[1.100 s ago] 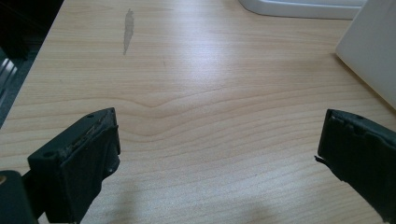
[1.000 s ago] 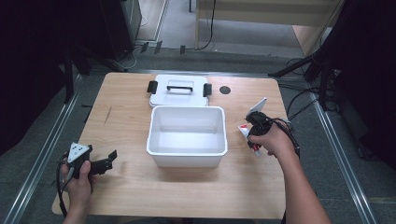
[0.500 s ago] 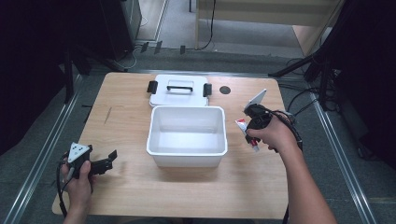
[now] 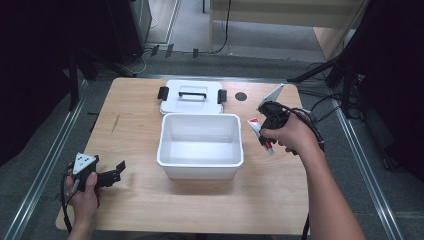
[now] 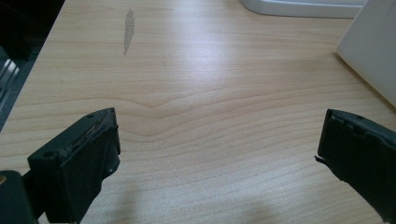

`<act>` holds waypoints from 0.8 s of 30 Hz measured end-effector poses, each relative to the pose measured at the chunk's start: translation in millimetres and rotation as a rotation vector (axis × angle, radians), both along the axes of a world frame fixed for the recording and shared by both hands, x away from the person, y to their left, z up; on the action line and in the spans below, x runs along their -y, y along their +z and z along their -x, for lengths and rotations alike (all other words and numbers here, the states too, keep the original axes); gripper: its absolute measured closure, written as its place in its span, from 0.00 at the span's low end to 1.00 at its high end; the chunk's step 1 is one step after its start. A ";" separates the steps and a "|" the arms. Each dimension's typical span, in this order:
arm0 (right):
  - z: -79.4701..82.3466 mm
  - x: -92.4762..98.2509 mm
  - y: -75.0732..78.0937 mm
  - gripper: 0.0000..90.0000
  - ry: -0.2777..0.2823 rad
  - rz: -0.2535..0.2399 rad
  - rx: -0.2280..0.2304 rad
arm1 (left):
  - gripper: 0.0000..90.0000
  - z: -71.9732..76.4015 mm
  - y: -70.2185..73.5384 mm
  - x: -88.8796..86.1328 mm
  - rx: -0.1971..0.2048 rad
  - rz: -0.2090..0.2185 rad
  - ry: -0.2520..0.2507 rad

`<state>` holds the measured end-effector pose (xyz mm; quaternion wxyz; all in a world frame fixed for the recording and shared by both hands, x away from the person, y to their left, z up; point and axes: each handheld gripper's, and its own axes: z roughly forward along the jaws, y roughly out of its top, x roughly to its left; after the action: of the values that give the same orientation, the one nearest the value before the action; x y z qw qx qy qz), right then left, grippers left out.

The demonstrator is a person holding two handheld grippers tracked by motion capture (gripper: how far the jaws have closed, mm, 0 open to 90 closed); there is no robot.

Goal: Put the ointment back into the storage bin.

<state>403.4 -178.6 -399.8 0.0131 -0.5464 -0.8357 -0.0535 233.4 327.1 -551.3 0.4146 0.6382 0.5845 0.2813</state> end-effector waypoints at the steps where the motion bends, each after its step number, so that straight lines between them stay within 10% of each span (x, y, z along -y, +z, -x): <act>1: 0.0 -1.1 3.3 0.81 0.002 -0.001 0.000 | 0.00 0.0 0.0 0.0 0.000 0.000 0.000; 24: 1.6 -31.6 44.6 0.81 0.067 -0.013 0.034 | 0.00 -0.6 0.0 -0.4 -0.003 0.003 0.000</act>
<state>401.8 -147.0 -355.3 0.0041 -0.5168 -0.8534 -0.0676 234.0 327.4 -551.3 0.4144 0.6381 0.5856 0.2795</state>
